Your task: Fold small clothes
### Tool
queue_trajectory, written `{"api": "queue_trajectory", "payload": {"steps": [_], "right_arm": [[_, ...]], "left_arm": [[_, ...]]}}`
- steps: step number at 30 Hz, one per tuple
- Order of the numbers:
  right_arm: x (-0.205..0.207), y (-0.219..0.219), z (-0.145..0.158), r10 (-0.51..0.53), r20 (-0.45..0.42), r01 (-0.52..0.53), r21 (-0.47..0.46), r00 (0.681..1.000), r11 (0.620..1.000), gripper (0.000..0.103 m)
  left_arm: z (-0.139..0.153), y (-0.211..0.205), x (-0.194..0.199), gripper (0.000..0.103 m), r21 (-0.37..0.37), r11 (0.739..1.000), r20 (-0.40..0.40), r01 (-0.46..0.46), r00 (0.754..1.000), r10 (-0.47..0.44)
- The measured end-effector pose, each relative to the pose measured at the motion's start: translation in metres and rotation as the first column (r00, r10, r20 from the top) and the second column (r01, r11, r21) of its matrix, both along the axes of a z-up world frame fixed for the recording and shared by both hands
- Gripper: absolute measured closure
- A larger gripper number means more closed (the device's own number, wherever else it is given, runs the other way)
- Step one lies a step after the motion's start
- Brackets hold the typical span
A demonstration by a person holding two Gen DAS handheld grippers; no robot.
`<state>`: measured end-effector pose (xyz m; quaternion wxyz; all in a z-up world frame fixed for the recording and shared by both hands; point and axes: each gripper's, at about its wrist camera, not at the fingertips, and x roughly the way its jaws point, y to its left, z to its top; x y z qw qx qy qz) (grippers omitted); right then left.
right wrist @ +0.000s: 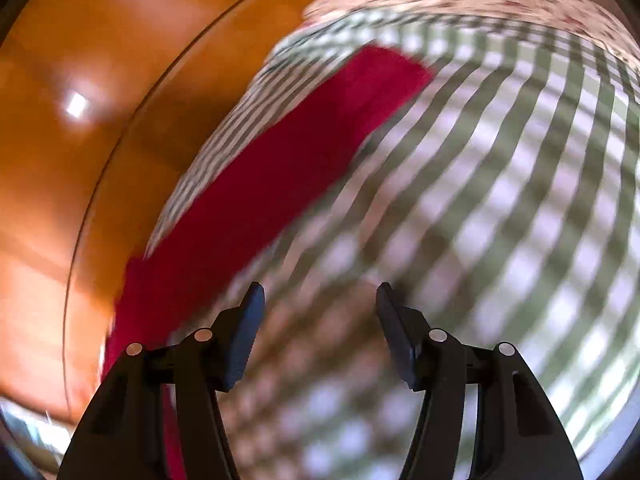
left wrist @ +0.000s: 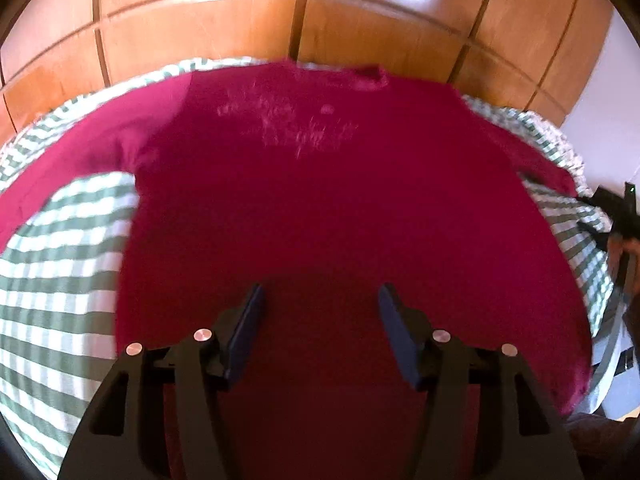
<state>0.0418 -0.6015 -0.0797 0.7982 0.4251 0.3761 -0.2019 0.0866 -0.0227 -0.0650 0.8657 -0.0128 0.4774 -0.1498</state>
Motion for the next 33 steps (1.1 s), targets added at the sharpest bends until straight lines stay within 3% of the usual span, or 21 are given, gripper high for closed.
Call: {"api": "queue_trajectory", "payload": {"steps": [6,9,11,12,17,20,25,29,33], "right_arm": [[0.048,-0.038,-0.007,-0.104,0.003,0.104,-0.009,0.995,0.994,0.049],[0.073,-0.043,-0.01,-0.102,-0.041,0.1,-0.049,0.994,0.994,0.073],[0.085,-0.046,-0.008,-0.087,-0.073,0.08,-0.085,0.994,0.993,0.096],[0.085,-0.044,-0.003,-0.081,-0.063,0.075,-0.099,0.995,0.992,0.096],[0.106,0.012,0.055,0.146,0.055,-0.129,-0.238,0.988,0.963,0.096],[0.13,0.067,0.087,0.317,0.126,-0.273,-0.281,0.94,0.92,0.096],[0.172,0.182,0.118,0.571,0.209,-0.502,-0.303,0.794,0.81,0.096],[0.197,0.269,0.116,0.708,0.201,-0.64,-0.316,0.677,0.701,0.096],[0.21,0.357,0.089,0.829,0.137,-0.776,-0.296,0.542,0.557,0.096]], "left_arm": [[-0.007,-0.007,-0.001,0.031,-0.012,1.0,-0.006,-0.01,1.0,0.01],[-0.009,-0.007,-0.001,0.026,-0.003,1.0,-0.004,-0.007,1.0,0.007],[-0.009,-0.006,-0.001,0.025,0.001,1.0,-0.003,-0.008,1.0,0.008],[-0.009,-0.005,-0.001,0.025,0.0,1.0,-0.002,-0.008,1.0,0.008],[-0.009,-0.001,0.004,0.023,-0.025,1.0,-0.005,-0.01,1.0,0.01],[-0.009,-0.001,0.005,0.022,-0.042,0.999,-0.009,-0.008,1.0,0.008],[-0.004,0.01,0.005,0.023,-0.114,0.993,-0.025,-0.022,1.0,0.019],[0.0,0.022,0.008,0.024,-0.177,0.983,-0.041,-0.05,0.998,0.044],[0.007,0.035,0.012,0.026,-0.228,0.97,-0.038,-0.078,0.997,0.071]]}}
